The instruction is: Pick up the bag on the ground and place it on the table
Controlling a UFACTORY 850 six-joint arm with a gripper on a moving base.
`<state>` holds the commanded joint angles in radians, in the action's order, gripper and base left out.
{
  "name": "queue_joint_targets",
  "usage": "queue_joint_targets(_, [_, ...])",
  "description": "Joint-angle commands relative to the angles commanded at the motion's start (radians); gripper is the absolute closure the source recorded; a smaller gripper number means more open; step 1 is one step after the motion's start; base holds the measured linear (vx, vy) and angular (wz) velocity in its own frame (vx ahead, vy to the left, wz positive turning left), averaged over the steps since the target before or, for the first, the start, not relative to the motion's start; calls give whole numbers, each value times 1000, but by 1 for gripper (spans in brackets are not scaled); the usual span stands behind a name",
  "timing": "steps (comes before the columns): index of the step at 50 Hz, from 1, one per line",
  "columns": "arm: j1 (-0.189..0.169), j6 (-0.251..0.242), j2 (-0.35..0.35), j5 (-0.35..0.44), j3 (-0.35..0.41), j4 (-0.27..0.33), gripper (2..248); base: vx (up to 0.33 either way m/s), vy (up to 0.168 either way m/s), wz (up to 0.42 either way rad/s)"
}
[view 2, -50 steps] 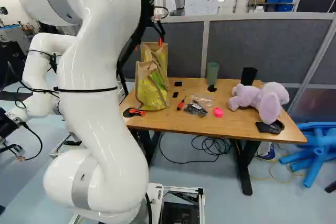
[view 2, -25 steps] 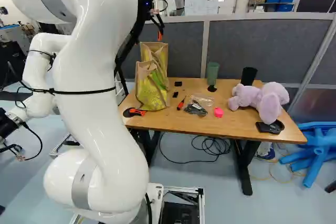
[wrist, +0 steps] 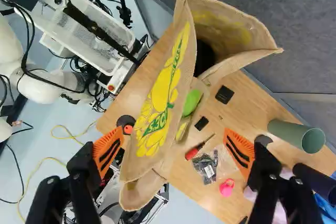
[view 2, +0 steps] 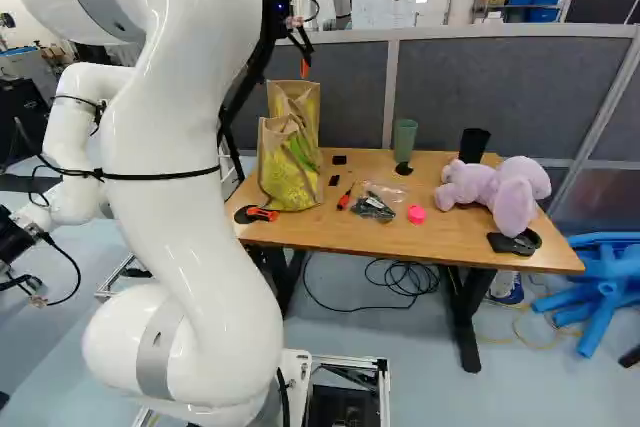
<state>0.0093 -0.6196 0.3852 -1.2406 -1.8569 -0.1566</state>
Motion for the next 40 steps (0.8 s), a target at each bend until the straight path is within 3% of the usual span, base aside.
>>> queue_joint_targets(23, [0,0,0,0,0,0,3,-14,0,1])
queue_joint_targets(40, [0,0,0,0,0,0,3,-101,-2,6])
